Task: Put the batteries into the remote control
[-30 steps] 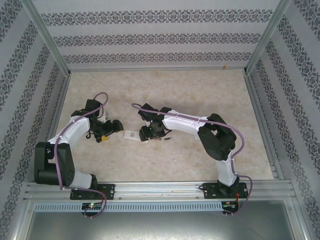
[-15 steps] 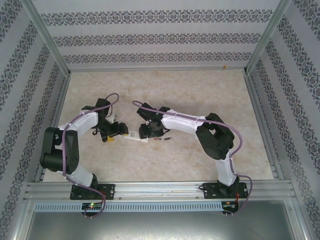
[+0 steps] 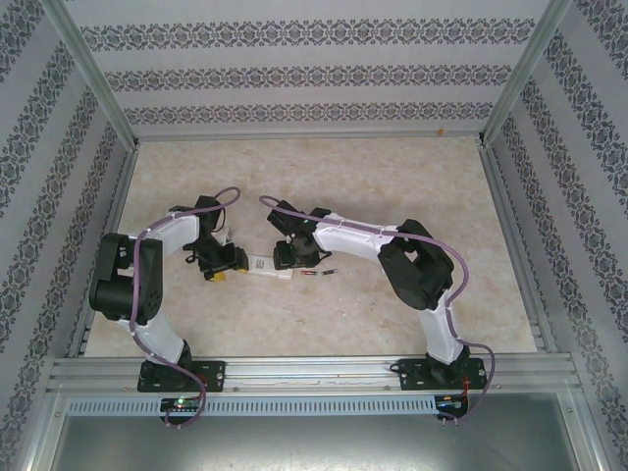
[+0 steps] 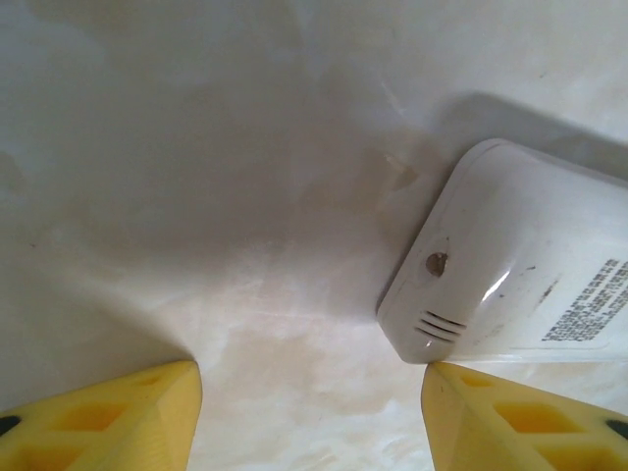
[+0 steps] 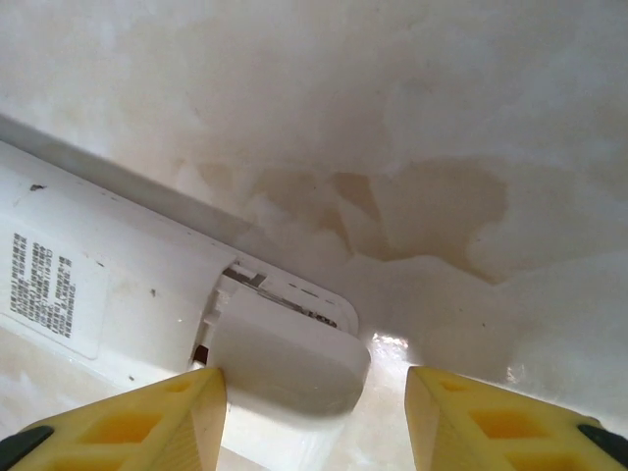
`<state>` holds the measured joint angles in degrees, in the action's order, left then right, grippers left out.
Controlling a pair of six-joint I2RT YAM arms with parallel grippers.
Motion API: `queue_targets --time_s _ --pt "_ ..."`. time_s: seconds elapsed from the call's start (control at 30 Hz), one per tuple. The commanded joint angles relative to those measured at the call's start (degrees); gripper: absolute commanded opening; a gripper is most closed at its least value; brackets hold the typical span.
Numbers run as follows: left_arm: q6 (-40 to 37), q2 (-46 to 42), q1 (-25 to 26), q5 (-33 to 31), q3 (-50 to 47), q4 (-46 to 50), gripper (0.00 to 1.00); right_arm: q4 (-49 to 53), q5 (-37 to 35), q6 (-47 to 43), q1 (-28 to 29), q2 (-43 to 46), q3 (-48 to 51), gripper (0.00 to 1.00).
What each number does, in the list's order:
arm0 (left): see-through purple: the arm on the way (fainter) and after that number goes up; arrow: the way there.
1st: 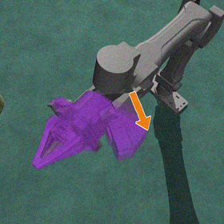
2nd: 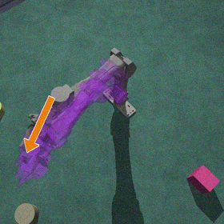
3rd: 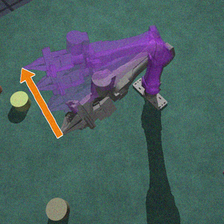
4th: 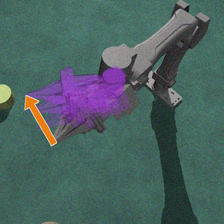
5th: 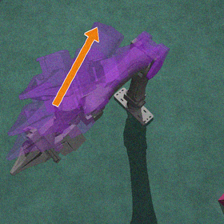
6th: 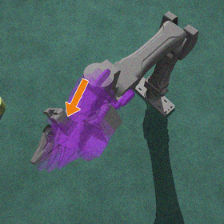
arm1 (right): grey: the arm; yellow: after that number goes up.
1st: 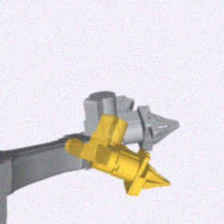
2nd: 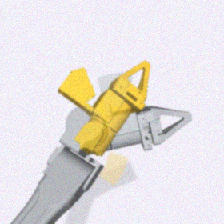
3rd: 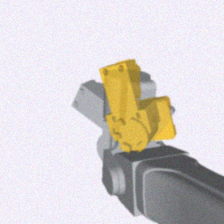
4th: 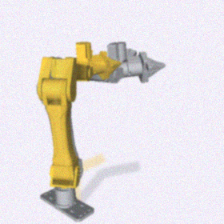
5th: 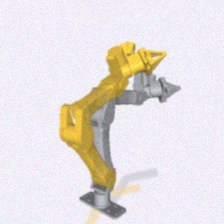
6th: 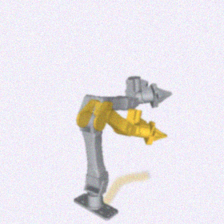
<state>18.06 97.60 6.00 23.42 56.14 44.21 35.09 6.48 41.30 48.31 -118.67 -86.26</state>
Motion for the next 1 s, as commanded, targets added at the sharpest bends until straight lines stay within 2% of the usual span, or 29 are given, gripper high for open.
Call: queue_targets --time_s 0.0,0.37,0.6,0.8,0.97 --pt "-1.4 2.1 0.5 -0.9 -0.3 -0.3 0.61 0.8 -2.3 2.1 -1.5 -1.9 -1.4 0.51" --pt "-1.1 2.3 0.5 -0.1 -0.4 -0.9 0.60 1.0 -0.2 2.9 -2.6 -3.8 -3.3 0.44" --pt "-0.7 2.1 0.5 0.9 -0.8 -1.3 0.60 1.3 0.3 3.1 -3.1 -3.3 -3.5 0.46" --pt "0.0 1.6 0.5 2.1 -0.9 -1.7 0.60 1.2 2.8 3.6 -2.9 0.8 -2.0 0.51" --pt "0.2 1.2 0.4 2.5 -0.7 -1.6 0.60 -0.3 4.1 5.5 -2.1 4.1 2.1 0.49"
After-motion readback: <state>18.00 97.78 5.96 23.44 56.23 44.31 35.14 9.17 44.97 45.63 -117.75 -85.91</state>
